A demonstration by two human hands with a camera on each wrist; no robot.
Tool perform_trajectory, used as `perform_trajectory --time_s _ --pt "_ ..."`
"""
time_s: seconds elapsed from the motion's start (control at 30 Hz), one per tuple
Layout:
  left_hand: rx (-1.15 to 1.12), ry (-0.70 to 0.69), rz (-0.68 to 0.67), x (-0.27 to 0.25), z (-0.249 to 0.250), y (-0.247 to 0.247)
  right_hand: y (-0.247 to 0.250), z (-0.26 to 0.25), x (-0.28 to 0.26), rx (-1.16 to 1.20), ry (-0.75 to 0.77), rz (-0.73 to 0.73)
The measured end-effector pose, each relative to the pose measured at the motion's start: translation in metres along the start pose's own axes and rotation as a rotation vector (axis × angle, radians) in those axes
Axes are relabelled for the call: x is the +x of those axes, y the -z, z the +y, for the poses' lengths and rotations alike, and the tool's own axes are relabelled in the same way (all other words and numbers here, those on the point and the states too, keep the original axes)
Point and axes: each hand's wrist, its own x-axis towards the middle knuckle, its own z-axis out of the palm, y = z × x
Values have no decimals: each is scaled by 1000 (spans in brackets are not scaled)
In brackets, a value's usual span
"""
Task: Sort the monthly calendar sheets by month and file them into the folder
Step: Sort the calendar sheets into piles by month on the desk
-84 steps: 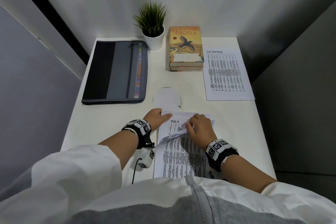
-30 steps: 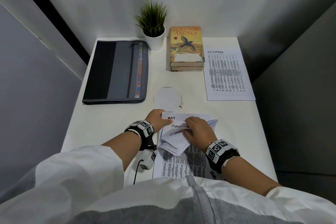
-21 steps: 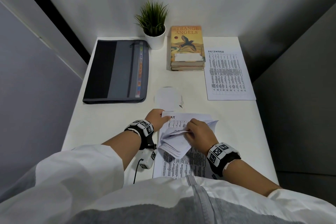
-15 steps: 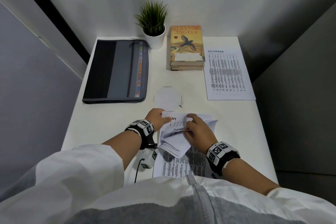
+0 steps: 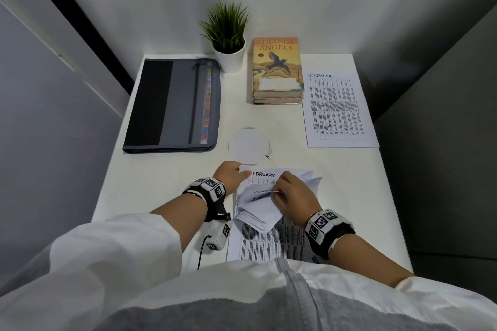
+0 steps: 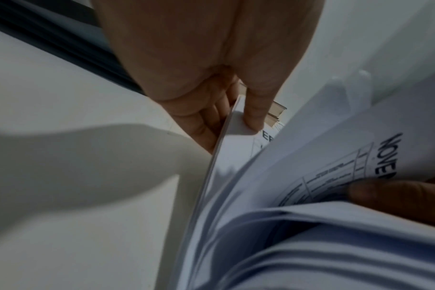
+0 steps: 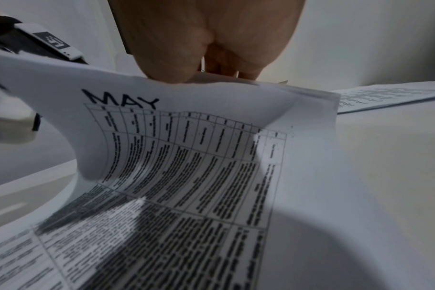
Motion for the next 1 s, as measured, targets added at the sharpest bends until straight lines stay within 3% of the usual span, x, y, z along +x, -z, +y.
perform_trajectory --time_s 0.33,0.57,0.83,1.0 --pt "-63 -10 1 4 1 -3 -3 2 2 -90 35 58" --pt "82 -44 12 4 -1 4 -2 0 1 7 -1 20" --pt "-125 -2 15 4 -2 -5 -5 0 3 -75 22 54" --pt "-32 -14 13 4 -4 2 -3 0 3 5 -1 12"
